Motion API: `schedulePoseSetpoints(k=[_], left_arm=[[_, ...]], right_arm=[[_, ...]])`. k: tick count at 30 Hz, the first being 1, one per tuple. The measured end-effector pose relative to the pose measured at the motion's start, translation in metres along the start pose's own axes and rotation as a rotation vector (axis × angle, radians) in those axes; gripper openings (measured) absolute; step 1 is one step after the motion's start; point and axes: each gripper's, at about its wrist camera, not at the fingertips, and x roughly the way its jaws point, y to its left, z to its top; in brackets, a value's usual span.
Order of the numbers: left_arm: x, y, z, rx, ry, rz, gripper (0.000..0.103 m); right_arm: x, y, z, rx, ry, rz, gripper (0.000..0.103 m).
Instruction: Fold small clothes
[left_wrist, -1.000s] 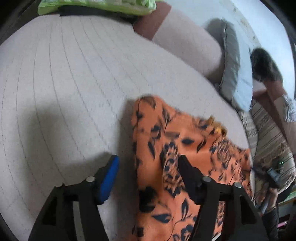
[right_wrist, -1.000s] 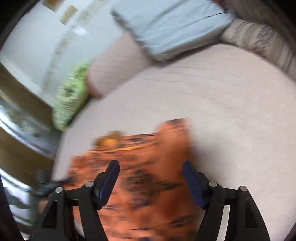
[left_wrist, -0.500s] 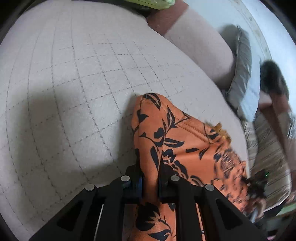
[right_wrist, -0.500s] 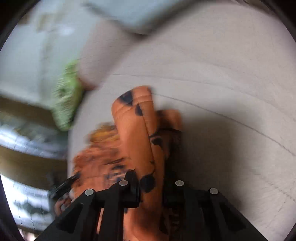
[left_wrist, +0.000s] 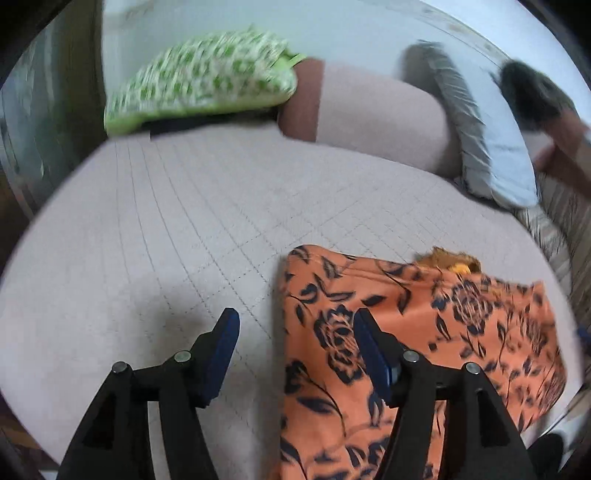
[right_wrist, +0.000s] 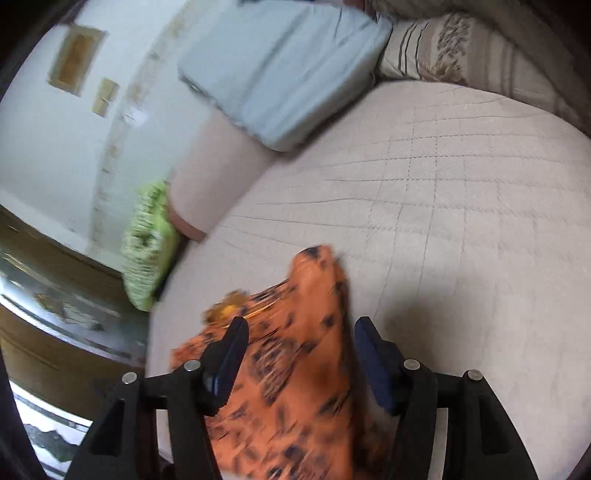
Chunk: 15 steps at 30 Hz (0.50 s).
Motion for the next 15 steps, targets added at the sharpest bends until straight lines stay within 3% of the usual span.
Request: schedulePoseSetpoints(k=[2, 6, 9, 11, 13, 15], left_arm=[[-0.007, -0.024, -0.007, 0.01, -0.002, 0.025, 0.065], [-0.016, -0.05, -0.036, 0.021, 0.018, -0.003, 0.066], [-0.008, -0.07, -0.054, 0.047, 0.059, -0.021, 0.066], [-0.004, -0.077, -0.064, 0.049, 0.077, -0.027, 0.066], [-0.001, -0.08, -0.07, 0.055, 0.101, -0.03, 0.066], [0.002, -0.082, -0.074, 0.067, 0.105, -0.028, 0.066]], right_arm=[[-0.013, 0.01, -0.016, -0.017, 0.012, 0.059, 0.063], [-0.005, 0.05, -0.067, -0.153, 0.144, 0.158, 0.065], [0.024, 0.054, -0.093, -0.243, 0.21, 0.029, 0.066], [0.05, 0.038, -0.103, -0.277, 0.227, -0.121, 0.066], [0.063, 0.017, -0.109, -0.186, 0.23, -0.121, 0.066], [0.053, 0.021, -0.107, -0.118, 0.211, -0.115, 0.066]])
